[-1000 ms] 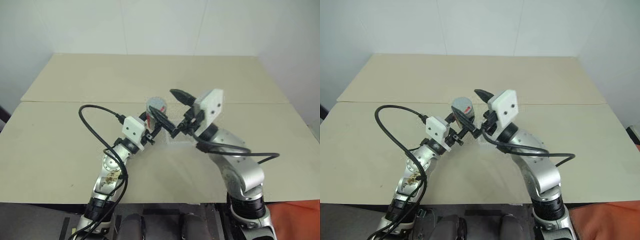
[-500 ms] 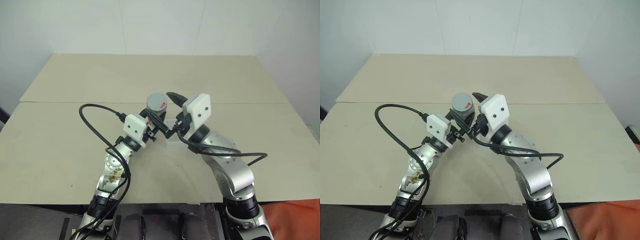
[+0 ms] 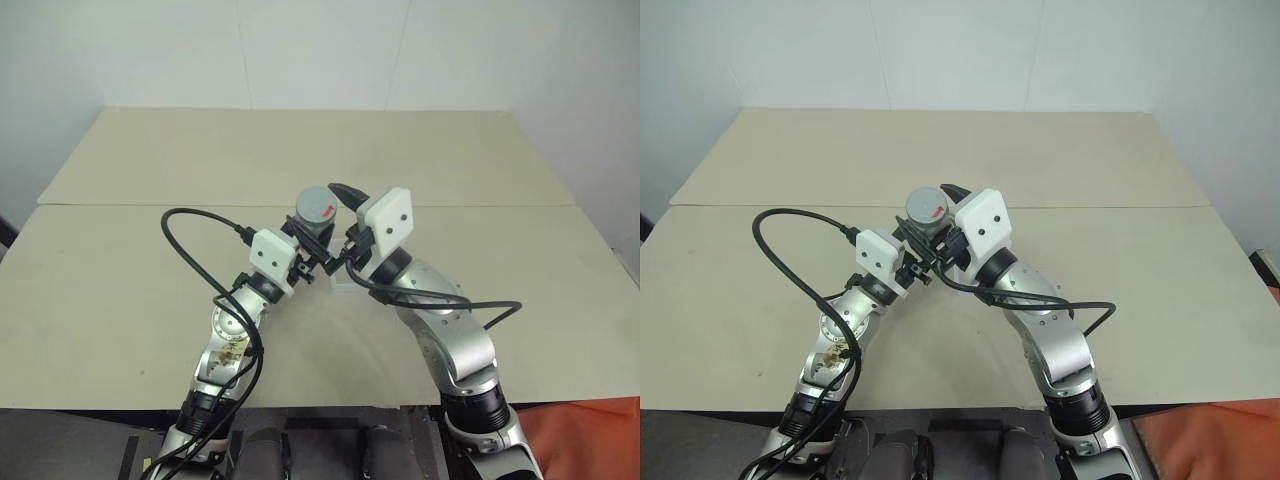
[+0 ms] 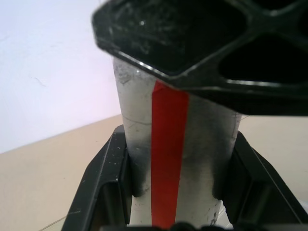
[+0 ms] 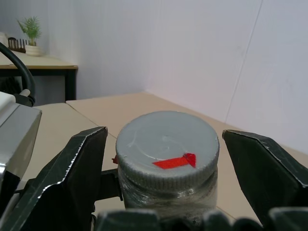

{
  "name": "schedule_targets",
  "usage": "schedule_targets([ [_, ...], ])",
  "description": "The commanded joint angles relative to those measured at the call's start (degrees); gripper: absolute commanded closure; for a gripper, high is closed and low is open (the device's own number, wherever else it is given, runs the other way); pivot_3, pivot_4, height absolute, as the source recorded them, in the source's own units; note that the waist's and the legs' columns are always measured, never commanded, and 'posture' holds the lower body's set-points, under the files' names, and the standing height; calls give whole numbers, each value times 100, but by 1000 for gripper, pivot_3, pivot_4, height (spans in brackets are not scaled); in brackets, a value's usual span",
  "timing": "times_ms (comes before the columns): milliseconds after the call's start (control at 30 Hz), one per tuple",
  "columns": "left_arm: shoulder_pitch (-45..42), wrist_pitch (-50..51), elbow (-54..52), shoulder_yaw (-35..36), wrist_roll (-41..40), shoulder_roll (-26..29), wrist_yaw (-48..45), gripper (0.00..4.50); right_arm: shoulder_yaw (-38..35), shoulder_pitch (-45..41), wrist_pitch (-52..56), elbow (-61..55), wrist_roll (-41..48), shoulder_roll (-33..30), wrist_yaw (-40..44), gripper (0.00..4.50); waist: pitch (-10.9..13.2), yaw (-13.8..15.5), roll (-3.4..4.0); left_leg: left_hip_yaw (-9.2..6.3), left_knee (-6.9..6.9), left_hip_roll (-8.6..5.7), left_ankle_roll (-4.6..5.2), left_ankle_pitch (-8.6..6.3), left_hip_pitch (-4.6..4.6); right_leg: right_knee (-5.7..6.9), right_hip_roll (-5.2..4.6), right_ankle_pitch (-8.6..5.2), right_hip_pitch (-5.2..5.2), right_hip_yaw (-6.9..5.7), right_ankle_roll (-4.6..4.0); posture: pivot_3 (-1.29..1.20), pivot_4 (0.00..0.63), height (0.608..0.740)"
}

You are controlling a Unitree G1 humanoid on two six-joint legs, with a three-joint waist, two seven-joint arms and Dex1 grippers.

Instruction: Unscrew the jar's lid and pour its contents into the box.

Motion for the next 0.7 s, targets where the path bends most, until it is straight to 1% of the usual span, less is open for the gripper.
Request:
schedule_targets([
  [33, 9, -99, -124, -20, -5, -12, 0, 2504, -32, -87, -218, -105, -53, 56, -50, 38, 0, -2, 0, 0, 0, 0, 0, 0, 0, 0, 0, 0, 0, 0, 0, 0, 150, 740],
  [133, 43, -72, -158, -32, -11, 25, -43, 2504, -45, -77, -268, -70, -66, 67, -39, 38, 0, -8, 0, 0, 0, 0, 0, 0, 1, 0, 0, 0, 0, 0, 0, 0, 150, 740],
  [167, 55, -74, -164, -41, -2, 39, -56, 2504, -46, -70, -285, -71, -69, 70, -41, 202, 0, -9, 0, 0, 0, 0, 0, 0, 0, 0, 0, 0, 0, 0, 0, 0, 150, 740],
  [233, 72, -78, -159, -51, 3, 47, -59, 2504, -26, -47, -362, -56, -105, 45, -24, 612, 0, -11, 0, 0, 0, 0, 0, 0, 0, 1, 0, 0, 0, 0, 0, 0, 150, 740],
  [300, 77, -69, -162, -58, 0, 47, -53, 2504, -15, -37, -369, -42, -128, 41, -26, 1320, 0, -14, 0, 0, 0, 0, 0, 0, 0, 0, 0, 0, 0, 0, 0, 0, 150, 740],
  [333, 78, -63, -167, -63, -1, 46, -51, 2504, -12, -37, -367, -36, -135, 38, -23, 1602, 0, -14, 0, 0, 0, 0, 0, 0, 0, 0, 0, 0, 0, 0, 0, 0, 150, 740],
  [367, 78, -59, -170, -68, -1, 44, -49, 2504, -10, -41, -365, -32, -138, 33, -15, 1701, 0, -14, 0, 0, 0, 0, 0, 0, 0, 0, 0, 0, 0, 0, 0, 0, 150, 740],
  [567, 92, -72, -174, -104, 18, 46, -58, 2504, -5, -67, -337, -6, -129, -12, 52, 1701, 0, -16, 0, 0, 0, 0, 0, 0, 0, 0, 0, 0, 0, 0, 0, 0, 150, 740],
  [700, 134, -33, -236, -104, -57, 104, -157, 2504, -92, -88, -263, 7, 115, -92, 295, 1701, 0, -17, 0, 0, 0, 0, 0, 0, 0, 0, 0, 0, 0, 0, 0, 0, 150, 740],
])
